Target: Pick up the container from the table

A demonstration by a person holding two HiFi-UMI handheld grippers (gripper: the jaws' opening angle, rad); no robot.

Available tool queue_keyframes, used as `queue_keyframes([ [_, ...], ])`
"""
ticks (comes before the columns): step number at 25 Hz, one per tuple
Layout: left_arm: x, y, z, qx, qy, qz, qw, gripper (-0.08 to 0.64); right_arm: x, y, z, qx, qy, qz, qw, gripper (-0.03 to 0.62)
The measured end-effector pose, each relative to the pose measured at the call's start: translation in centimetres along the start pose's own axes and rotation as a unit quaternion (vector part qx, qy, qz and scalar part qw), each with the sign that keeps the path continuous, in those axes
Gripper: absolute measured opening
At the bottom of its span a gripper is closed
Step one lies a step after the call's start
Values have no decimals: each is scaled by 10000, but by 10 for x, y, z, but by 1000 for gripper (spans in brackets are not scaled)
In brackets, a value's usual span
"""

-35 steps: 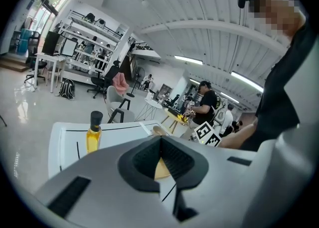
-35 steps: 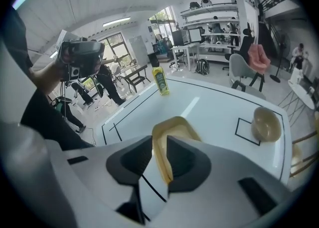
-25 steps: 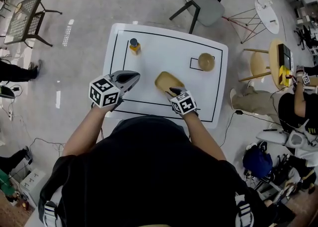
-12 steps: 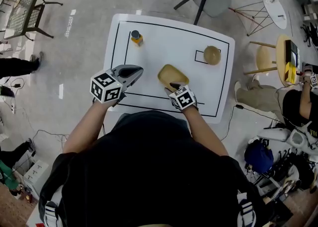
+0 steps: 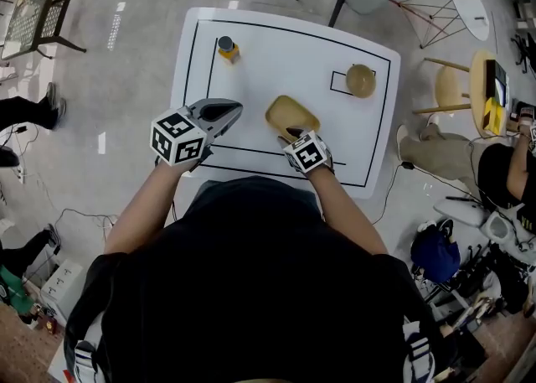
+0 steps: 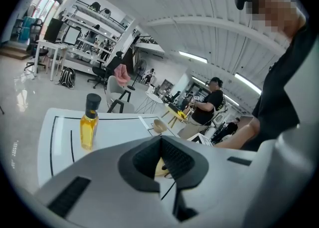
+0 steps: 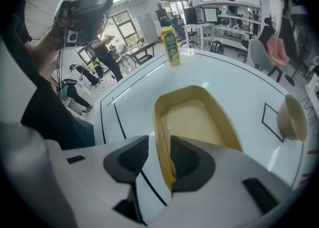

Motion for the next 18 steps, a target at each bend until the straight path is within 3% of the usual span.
queue_keyframes([
  [18, 5, 6, 9, -102, 65, -59, 9999, 6, 0, 11, 14, -452, 4, -427, 9981, 110],
])
Point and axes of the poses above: the fingertips, and each gripper's own axes: z forward along the fingers, x to its right, y out of its underside, the point moved 7 cm from there along -z, backward along the fingers
